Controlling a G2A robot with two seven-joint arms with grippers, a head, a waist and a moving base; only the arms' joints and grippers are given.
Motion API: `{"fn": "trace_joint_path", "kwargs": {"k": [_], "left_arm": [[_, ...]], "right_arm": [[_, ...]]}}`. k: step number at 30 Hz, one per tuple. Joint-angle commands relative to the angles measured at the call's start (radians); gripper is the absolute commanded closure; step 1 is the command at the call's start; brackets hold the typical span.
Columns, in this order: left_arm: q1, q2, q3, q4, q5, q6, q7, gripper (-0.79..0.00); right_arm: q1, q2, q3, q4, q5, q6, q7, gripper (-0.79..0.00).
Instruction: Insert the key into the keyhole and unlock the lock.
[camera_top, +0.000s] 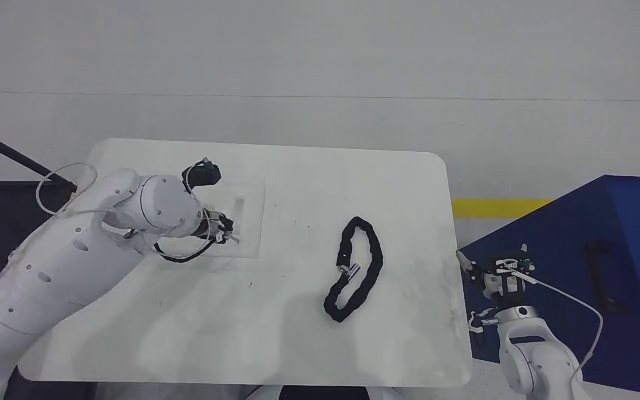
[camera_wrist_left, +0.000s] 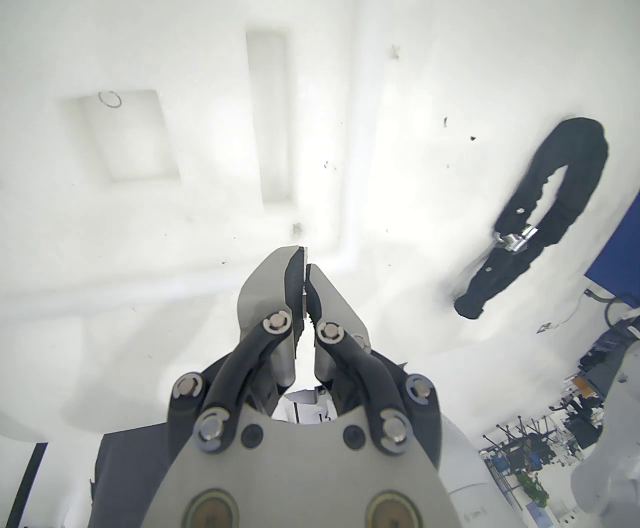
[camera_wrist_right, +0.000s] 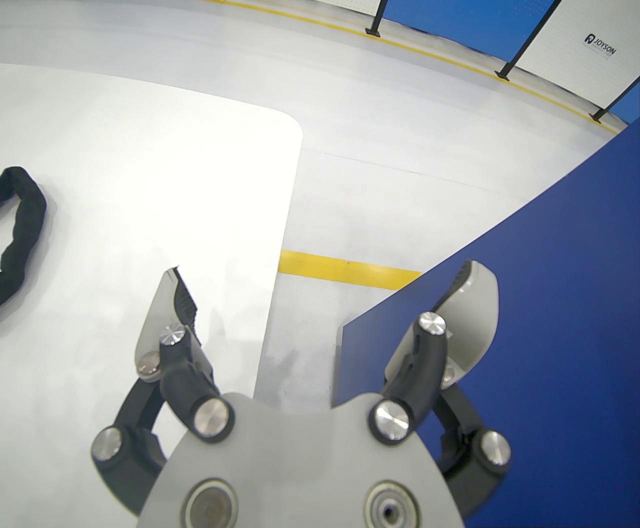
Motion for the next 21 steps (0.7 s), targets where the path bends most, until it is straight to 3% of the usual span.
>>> {"fn": "trace_joint_path", "kwargs": {"k": [1, 3, 4, 8, 12, 17, 21], "left_arm": [[0.010, 0.029, -0.038, -0.033, -0.070, 0.009, 0.009, 0.000], [0.037, 0.057, -0.102, -0.061, -0.137, -0.007, 0.009, 0.000], [0.063, 0.071, -0.138, -0.065, -0.181, -0.058, 0.013, 0.000], [0.204, 0.132, -0.303, -0.006, -0.357, -0.336, 0.088, 0.000], [0.370, 0.184, -0.451, 0.085, -0.544, -0.681, 0.108, 0.000], [0.542, 0.218, -0.571, 0.190, -0.722, -0.997, 0.082, 0.000], [0.628, 0.231, -0.632, 0.268, -0.865, -1.162, -0.034, 0.000]], "right_arm": [[0.000, 0.000, 0.000, 0.000, 0.000, 0.000, 0.000, -0.785], [0.000, 0.000, 0.000, 0.000, 0.000, 0.000, 0.000, -0.785], [0.000, 0.000, 0.000, 0.000, 0.000, 0.000, 0.000, -0.785], [0.000, 0.000, 0.000, 0.000, 0.000, 0.000, 0.000, -0.785], [0.000, 0.000, 0.000, 0.000, 0.000, 0.000, 0.000, -0.785], [0.000, 0.000, 0.000, 0.000, 0.000, 0.000, 0.000, -0.785], [0.000, 0.000, 0.000, 0.000, 0.000, 0.000, 0.000, -0.785]]}}
